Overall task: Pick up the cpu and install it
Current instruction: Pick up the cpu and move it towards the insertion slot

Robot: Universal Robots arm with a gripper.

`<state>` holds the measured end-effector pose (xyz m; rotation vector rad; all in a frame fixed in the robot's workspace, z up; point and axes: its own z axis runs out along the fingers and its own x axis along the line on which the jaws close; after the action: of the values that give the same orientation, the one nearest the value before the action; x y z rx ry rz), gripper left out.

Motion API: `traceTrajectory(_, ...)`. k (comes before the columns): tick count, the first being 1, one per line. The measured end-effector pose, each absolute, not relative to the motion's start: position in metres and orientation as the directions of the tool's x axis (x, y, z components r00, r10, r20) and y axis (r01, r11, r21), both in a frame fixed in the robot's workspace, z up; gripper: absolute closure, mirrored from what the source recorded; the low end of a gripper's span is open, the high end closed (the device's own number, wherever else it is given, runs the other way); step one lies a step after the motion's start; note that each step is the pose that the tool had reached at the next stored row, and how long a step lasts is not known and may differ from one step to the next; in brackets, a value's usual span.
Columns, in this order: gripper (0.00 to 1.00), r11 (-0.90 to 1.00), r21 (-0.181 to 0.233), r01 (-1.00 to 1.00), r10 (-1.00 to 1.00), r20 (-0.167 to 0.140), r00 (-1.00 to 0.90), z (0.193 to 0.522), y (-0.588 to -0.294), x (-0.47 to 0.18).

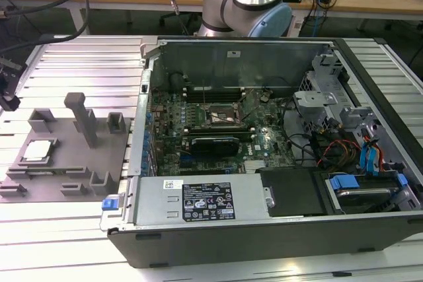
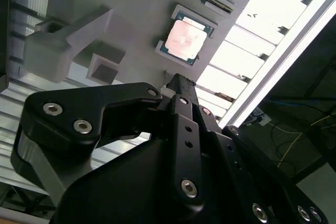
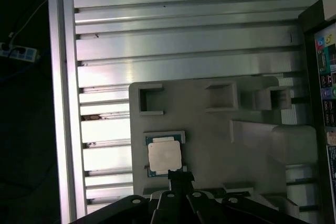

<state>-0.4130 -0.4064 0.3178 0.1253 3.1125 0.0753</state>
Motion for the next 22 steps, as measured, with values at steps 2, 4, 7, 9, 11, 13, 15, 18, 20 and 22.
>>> traceTrajectory(2,0.89,0.996,0.049,0.080,0.081,-0.024,-0.996,0.317,-0.407,-0.415)
traceTrajectory(4,0.89,0.996,0.049,0.080,0.081,-0.024,-0.996,0.310,-0.410,-0.419)
traceTrajectory(7,0.89,0.996,0.049,0.080,0.081,-0.024,-0.996,0.303,-0.413,-0.419)
traceTrajectory(9,0.89,0.996,0.049,0.080,0.081,-0.024,-0.996,0.299,-0.416,-0.419)
traceTrajectory(11,0.89,0.996,0.049,0.080,0.081,-0.024,-0.996,0.294,-0.417,-0.419)
traceTrajectory(13,0.89,0.996,0.049,0.080,0.081,-0.024,-0.996,0.289,-0.418,-0.419)
traceTrajectory(15,0.89,0.996,0.049,0.080,0.081,-0.024,-0.996,0.282,-0.418,-0.419)
traceTrajectory(18,0.89,0.996,0.049,0.080,0.081,-0.024,-0.996,0.275,-0.419,-0.419)
traceTrajectory(20,0.89,0.996,0.049,0.080,0.081,-0.024,-0.996,0.271,-0.419,-0.419)
traceTrajectory(22,0.89,0.996,0.049,0.080,0.081,-0.024,-0.996,0.269,-0.419,-0.419)
